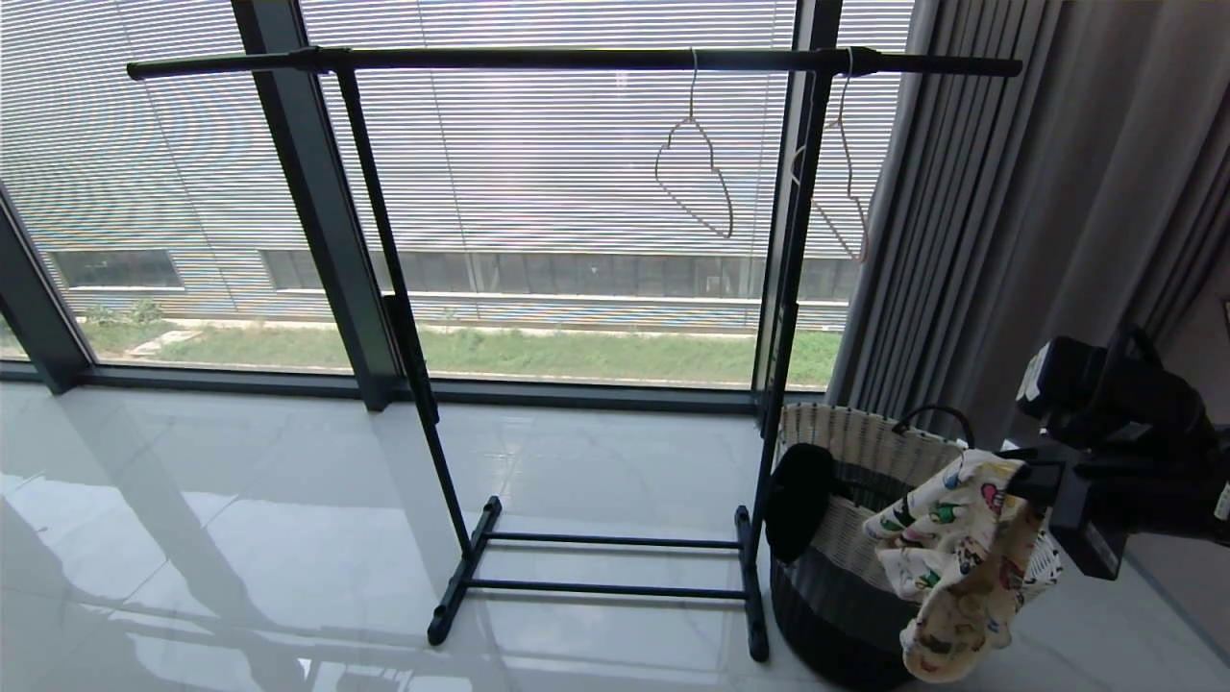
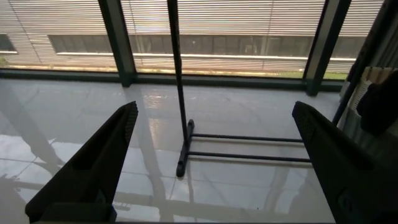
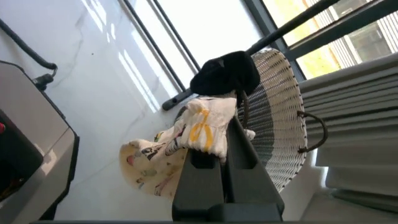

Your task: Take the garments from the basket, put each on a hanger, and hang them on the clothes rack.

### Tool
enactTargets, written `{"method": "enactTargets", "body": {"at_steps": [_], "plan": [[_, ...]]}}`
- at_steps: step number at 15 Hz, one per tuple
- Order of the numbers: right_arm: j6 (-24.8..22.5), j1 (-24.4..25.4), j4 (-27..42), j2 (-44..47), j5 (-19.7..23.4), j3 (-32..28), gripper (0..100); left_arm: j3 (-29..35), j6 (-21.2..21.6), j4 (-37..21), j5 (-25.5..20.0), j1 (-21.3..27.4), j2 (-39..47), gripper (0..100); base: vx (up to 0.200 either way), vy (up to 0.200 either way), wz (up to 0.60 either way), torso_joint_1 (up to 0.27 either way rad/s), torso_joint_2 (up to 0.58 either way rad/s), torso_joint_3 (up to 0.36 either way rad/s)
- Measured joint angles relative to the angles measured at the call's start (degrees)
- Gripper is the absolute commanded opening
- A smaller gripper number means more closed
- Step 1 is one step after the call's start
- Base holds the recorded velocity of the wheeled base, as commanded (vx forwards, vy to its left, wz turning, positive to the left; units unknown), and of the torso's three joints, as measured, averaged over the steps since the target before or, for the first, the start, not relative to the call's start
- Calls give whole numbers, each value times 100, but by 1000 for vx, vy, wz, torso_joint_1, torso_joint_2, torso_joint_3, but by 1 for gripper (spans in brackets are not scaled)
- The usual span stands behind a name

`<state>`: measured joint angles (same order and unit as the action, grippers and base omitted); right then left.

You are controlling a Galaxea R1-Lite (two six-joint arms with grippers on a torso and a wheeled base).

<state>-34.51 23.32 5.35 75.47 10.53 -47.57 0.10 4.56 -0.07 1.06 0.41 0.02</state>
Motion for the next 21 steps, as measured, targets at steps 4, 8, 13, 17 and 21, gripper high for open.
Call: {"method": "enactTargets", "body": {"at_steps": [4, 8, 13, 17, 21], "plan": [[50, 297, -126, 134, 0, 0, 0, 974, -680, 335, -160, 206, 824, 100, 0, 0, 0, 0, 0, 0], [384, 344, -506, 160, -24, -185, 0, 2871, -1085, 1134, -228, 898, 3366, 100, 0, 0, 0, 0, 0, 0], [830, 777, -806, 369, -17, -446, 0, 4548, -1301, 2104, -239, 2800, 6883, 100, 0, 0, 0, 0, 0, 0], [1391, 1143, -1090, 672, -49, -717, 0, 4486, -1348, 3850, -258, 4096, 8992, 100, 0, 0, 0, 0, 0, 0], [1396, 1270, -1076, 796, -55, -764, 0, 3630, -1359, 4450, -853, 4771, 9779, 100, 0, 0, 0, 0, 0, 0]]}}
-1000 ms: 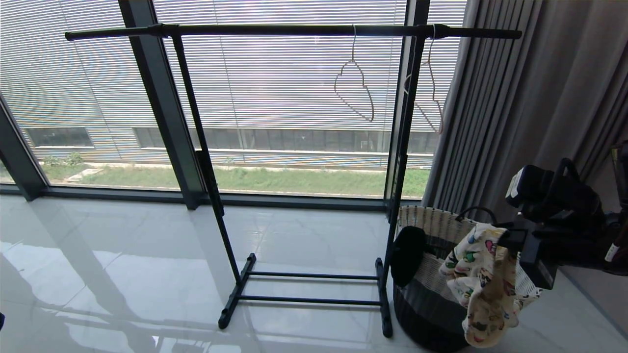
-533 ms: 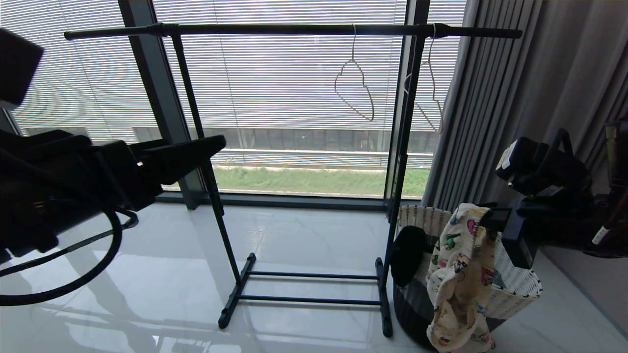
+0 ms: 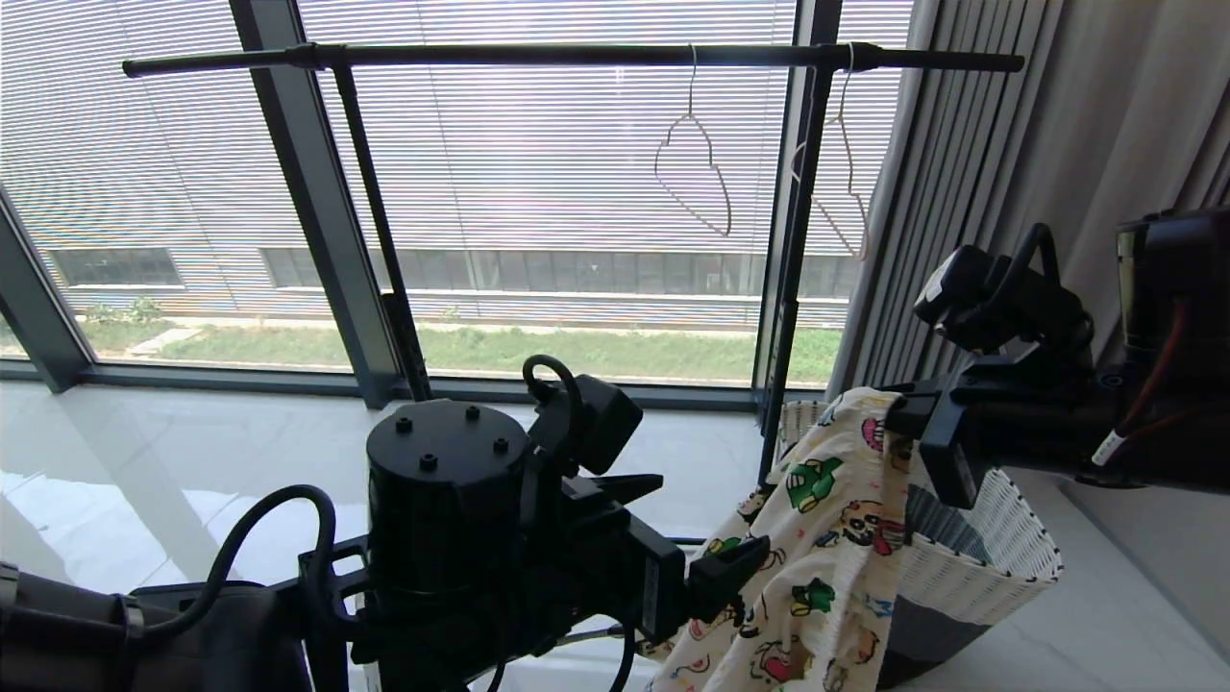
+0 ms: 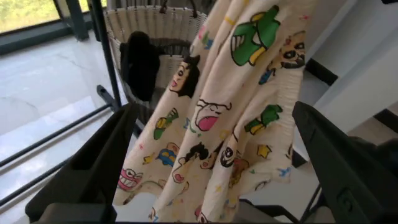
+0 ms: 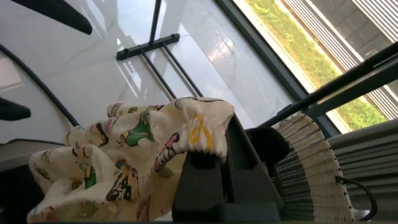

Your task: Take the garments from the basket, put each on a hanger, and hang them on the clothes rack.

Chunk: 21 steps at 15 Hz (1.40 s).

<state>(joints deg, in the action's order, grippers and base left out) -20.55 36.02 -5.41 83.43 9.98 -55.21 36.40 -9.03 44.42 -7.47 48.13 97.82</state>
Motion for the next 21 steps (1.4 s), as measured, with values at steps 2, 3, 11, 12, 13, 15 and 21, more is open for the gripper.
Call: {"method": "enactTargets", "body": {"at_steps": [2, 3, 11, 12, 13, 15, 21], "plan": [[2, 129, -11, 66, 0, -18, 0, -324, 0, 13, -490, 85, -16, 100, 0, 0, 0, 0, 0, 0], [2, 204, -16, 91, -2, -30, 0, -380, -2, 22, -473, 104, 4, 100, 0, 0, 0, 0, 0, 0], [0, 336, -20, 188, -17, -93, 0, 243, -1051, 176, 858, 750, 358, 100, 0, 0, 0, 0, 0, 0], [2, 336, -17, 201, -17, -116, 0, 354, -1133, 183, 1133, 870, 474, 100, 0, 0, 0, 0, 0, 0], [0, 336, -20, 215, -17, -154, 0, 430, -1181, 180, 1417, 984, 657, 100, 0, 0, 0, 0, 0, 0], [0, 372, -22, 245, -17, -241, 0, 513, -1215, 185, 1816, 1097, 1015, 100, 0, 0, 0, 0, 0, 0], [11, 614, -11, 289, -339, -399, 0, 563, -1310, 233, 2058, 1019, 1955, 100, 0, 0, 0, 0, 0, 0]]}}
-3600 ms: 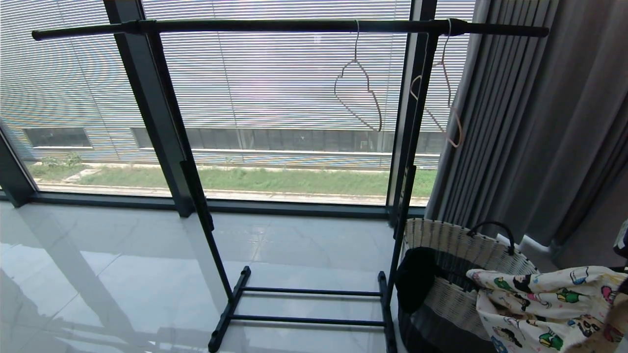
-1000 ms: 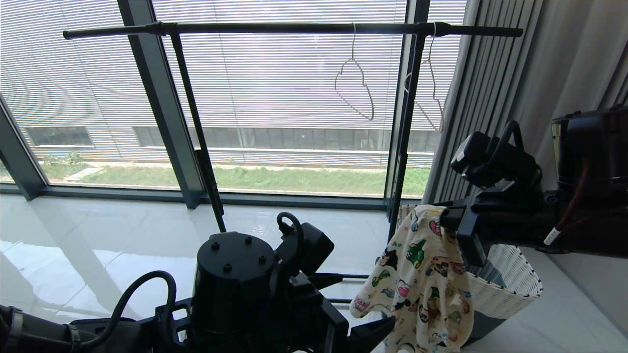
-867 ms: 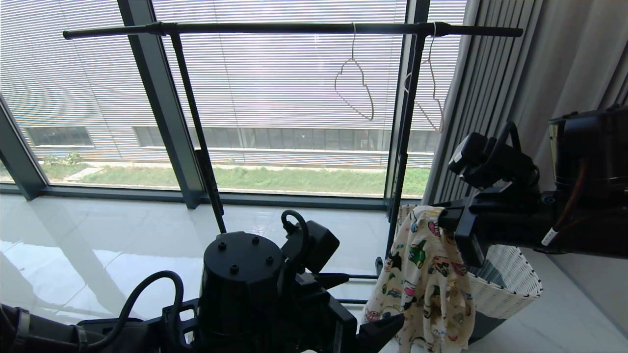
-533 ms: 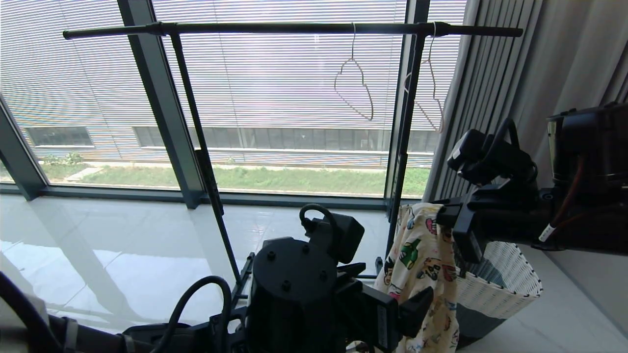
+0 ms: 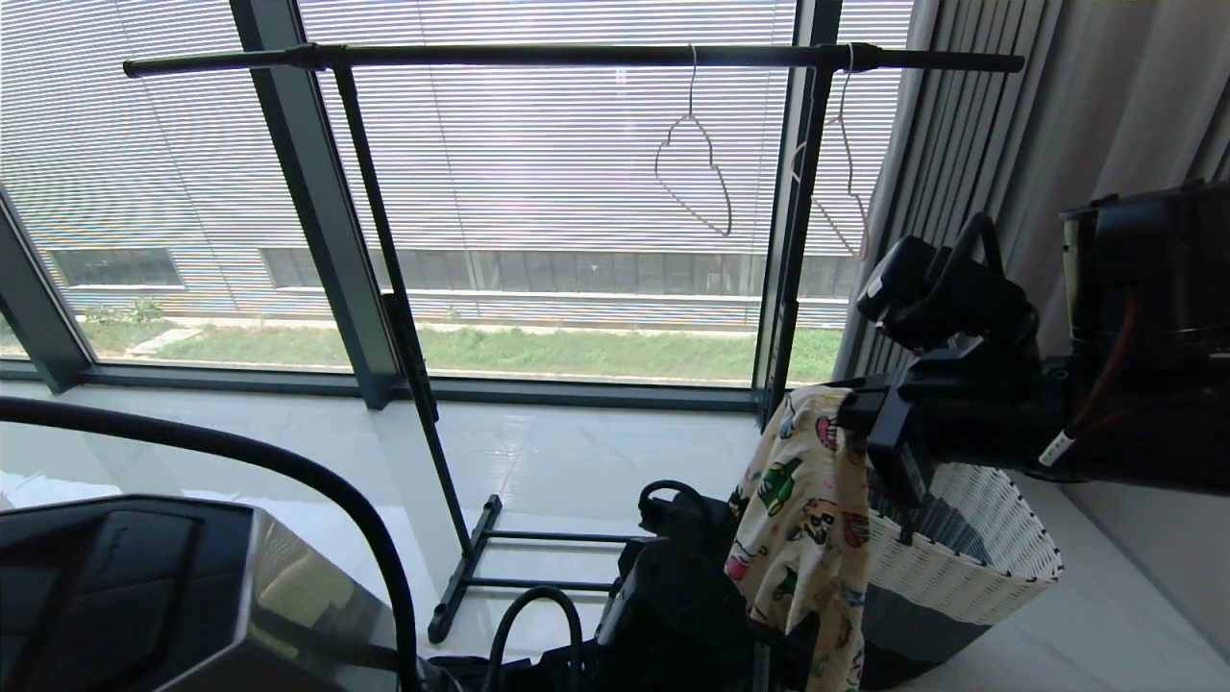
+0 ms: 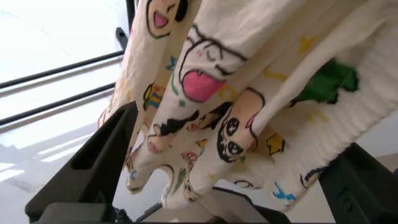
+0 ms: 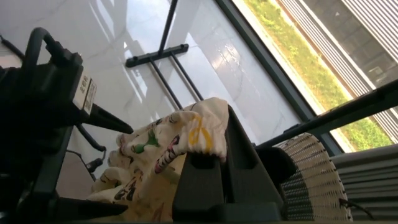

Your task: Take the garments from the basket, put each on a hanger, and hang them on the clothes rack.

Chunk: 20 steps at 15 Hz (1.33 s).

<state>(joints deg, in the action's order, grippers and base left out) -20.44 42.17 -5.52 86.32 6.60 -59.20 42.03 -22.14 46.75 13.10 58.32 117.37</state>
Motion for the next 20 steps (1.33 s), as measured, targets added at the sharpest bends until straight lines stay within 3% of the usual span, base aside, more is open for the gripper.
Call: {"method": "enactTargets", "body": {"at_steps": [4, 8, 16, 17, 20], "plan": [[15, 33, 22, -22, -116, -78, 0, -24, -88, 18, 38, -48, 727, 100, 0, 0, 0, 0, 0, 0], [24, -155, 44, -41, -435, -50, 0, -127, -84, 24, 284, -85, 918, 100, 0, 0, 0, 0, 0, 0], [9, -402, 28, -179, -474, 361, 0, -1219, 6, 55, 586, -20, 60, 100, 0, 0, 0, 0, 0, 0], [6, -405, 24, -223, -474, 413, 0, -1326, 9, 144, 668, 33, -17, 0, 0, 0, 0, 0, 0, 0], [0, -405, 27, -471, -474, 694, 0, -1565, 339, 279, 816, 229, -240, 0, 0, 0, 0, 0, 0, 0]]}}
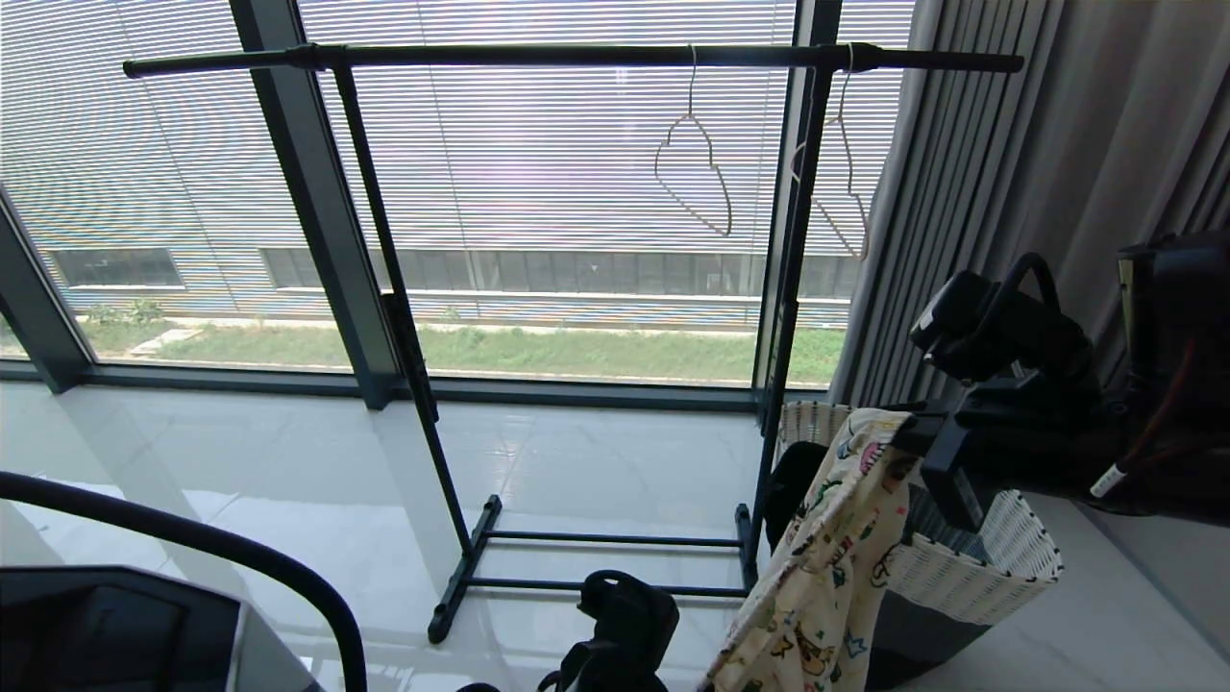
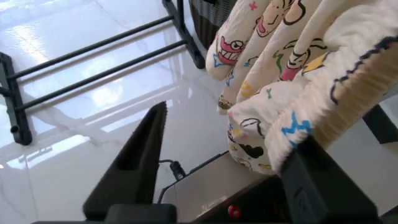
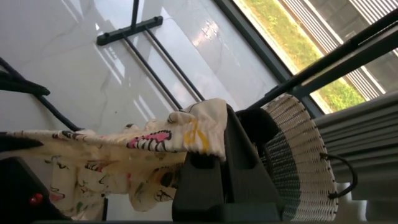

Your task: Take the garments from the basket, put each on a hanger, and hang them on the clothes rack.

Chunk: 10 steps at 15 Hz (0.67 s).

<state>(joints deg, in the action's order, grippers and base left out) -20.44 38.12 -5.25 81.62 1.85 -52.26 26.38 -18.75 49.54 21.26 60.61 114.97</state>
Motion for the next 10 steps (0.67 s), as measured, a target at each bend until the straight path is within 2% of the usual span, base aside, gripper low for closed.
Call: {"method": "enactTargets", "body": {"at_steps": [2, 5, 7, 9, 10], "plan": [[4, 2, 0, -183, 38, 288, 0, -249, 492, 5, 165, 38, -135, 0, 0, 0, 0, 0, 0, 0], [15, 49, -29, -428, 165, 819, 0, -450, 672, 11, 405, 41, -393, 0, 0, 0, 0, 0, 0, 0], [15, 68, -40, -530, 285, 962, 0, -453, 870, -41, 419, 16, -762, 0, 0, 0, 0, 0, 0, 0], [20, 101, -38, -573, 296, 1003, 0, -458, 1487, -505, 197, -196, -1340, 0, 0, 0, 0, 0, 0, 0], [24, 134, -35, -579, 304, 1005, 0, -358, 1714, -997, -41, -369, -1698, 0, 0, 0, 0, 0, 0, 0]]}}
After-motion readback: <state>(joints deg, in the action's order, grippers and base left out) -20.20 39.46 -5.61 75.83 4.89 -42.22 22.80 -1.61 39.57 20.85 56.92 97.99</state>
